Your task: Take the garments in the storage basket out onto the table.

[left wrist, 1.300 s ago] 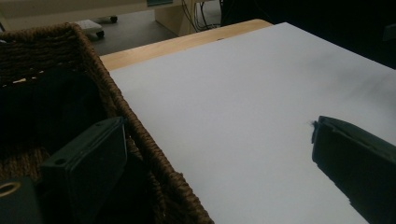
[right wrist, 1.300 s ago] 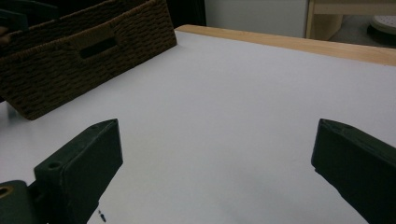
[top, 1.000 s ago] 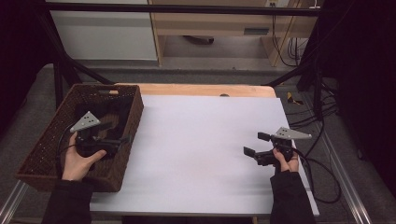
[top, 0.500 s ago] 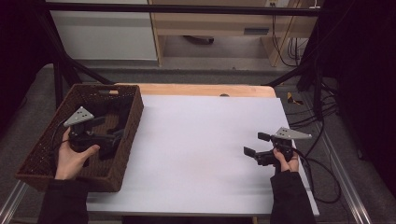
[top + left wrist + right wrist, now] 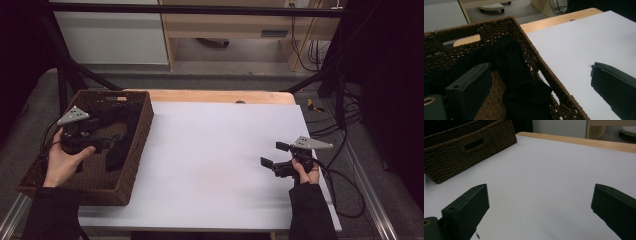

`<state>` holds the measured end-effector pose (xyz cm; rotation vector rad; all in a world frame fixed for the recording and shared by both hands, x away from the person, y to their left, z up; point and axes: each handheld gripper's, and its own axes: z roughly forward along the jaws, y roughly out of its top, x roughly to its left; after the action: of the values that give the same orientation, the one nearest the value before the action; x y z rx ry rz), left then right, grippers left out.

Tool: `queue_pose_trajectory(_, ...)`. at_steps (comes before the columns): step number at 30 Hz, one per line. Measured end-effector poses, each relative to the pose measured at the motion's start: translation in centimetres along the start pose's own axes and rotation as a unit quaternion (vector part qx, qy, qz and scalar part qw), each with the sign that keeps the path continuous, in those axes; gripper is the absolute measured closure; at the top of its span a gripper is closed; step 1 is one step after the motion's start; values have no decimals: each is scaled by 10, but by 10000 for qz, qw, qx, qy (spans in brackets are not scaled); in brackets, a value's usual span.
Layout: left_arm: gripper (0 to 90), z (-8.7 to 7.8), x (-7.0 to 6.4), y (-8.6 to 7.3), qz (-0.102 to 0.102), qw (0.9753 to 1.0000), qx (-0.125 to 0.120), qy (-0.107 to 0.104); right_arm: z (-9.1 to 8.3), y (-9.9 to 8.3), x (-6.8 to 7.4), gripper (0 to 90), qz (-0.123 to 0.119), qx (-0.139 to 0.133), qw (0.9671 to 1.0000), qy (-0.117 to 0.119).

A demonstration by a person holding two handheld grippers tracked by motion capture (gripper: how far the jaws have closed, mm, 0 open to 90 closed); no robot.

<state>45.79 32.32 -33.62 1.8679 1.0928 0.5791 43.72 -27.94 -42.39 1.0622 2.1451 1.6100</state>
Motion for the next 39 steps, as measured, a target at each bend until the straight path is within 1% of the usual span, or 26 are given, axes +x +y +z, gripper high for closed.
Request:
queue_pose_trajectory(2,30,2,1,2,25,10000,25,25,0,0,0,18,4,7,10000,-8)
queue_pose_trajectory(7,33,12,4,13,157,9995,210,166,0,0,0,17,1,12,10000,-17)
queue_pose_trajectory(11,36,20,7,22,144,9991,306,251,0,-1,0,17,3,30,10000,-37)
queue_pose_trajectory(15,37,28,10,31,164,9982,382,426,1,-1,0,15,12,41,10000,-43)
queue_pose_trajectory(17,39,32,11,36,225,9977,404,500,1,-1,-1,15,9,37,10000,-47)
queue_pose_trajectory(19,40,37,11,40,245,9972,456,541,1,-1,-1,15,15,38,10000,-51)
queue_pose_trajectory(22,44,47,15,43,227,9962,539,651,1,-2,-1,15,0,54,10000,-53)
queue_pose_trajectory(25,48,56,20,42,216,9947,625,786,1,-2,-1,15,3,55,10000,-56)
queue_pose_trajectory(26,63,62,25,40,139,9941,655,854,1,-2,-2,15,14,58,10000,-58)
queue_pose_trajectory(27,78,62,25,40,139,9941,655,854,1,-2,-2,15,14,58,10000,-58)
queue_pose_trajectory(31,104,74,35,35,-93,9929,756,916,2,-2,-2,14,12,70,9999,-73)
queue_pose_trajectory(32,128,81,39,32,-183,9922,804,931,2,-3,-2,14,23,67,10000,-71)
queue_pose_trajectory(33,132,81,39,32,-183,9922,804,931,2,-3,-2,14,23,67,10000,-71)
queue_pose_trajectory(36,142,90,43,28,-140,9918,841,957,2,-3,-2,14,24,67,9999,-74)
queue_pose_trajectory(37,149,93,44,27,-144,9919,833,952,2,-3,-3,14,24,66,10000,-71)
queue_pose_trajectory(38,156,99,46,24,-148,9928,796,883,2,-3,-3,13,25,67,9999,-72)
queue_pose_trajectory(39,158,99,46,24,-148,9928,796,883,2,-3,-3,13,25,67,9999,-72)
